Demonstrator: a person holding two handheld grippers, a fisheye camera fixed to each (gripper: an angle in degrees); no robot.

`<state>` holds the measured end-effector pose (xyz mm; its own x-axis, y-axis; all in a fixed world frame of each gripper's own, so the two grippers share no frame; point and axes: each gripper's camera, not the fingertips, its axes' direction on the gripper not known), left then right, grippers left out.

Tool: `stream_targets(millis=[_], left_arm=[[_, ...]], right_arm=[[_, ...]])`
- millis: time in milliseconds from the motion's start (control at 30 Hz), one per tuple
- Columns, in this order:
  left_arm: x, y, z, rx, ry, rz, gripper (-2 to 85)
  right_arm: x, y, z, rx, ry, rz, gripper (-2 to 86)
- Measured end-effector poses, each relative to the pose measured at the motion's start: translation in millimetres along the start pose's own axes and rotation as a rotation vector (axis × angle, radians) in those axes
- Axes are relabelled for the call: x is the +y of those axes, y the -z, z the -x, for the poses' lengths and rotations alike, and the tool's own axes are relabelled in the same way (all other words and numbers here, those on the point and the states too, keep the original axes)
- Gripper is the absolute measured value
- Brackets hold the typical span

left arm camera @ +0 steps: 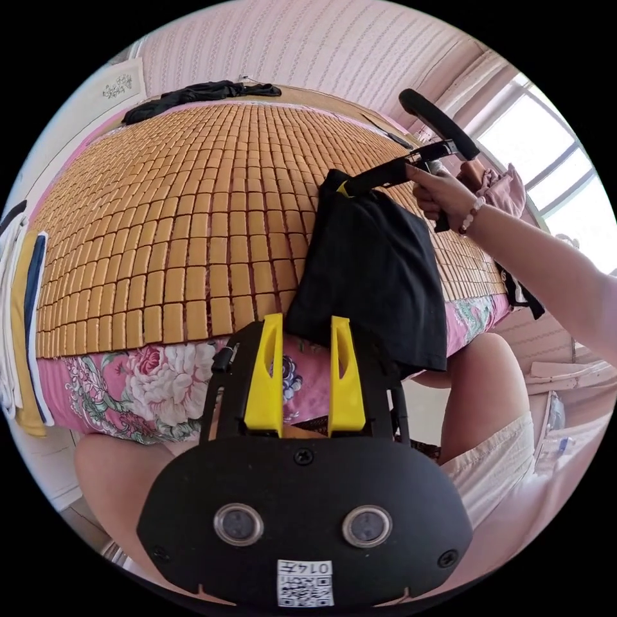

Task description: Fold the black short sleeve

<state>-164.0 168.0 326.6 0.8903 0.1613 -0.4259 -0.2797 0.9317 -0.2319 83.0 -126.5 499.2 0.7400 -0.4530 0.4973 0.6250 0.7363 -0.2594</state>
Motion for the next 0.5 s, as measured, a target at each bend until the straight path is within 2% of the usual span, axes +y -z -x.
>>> stream_targets(millis=[167,200,367,500], left_arm=[[9,9,-7,-0.035,-0.038,0.01,7.6],[13,13,-8,0.014,-0.044,0.002,5.7],[31,25,-15,0.018,-0.06,-0.037,2.8],[57,76,-23,0.08,-0.142,-0.216,1.1]], right_arm=[[14,19,-7,-0.073,-0.077,-0.052,5.1],[24,32,-8,-0.094,-0.085,-0.096,5.0],[85,106,2,-0.195,-0.037,-0.306,4.7],[157,175,26,-0.152,-0.011,-0.461,4.6]])
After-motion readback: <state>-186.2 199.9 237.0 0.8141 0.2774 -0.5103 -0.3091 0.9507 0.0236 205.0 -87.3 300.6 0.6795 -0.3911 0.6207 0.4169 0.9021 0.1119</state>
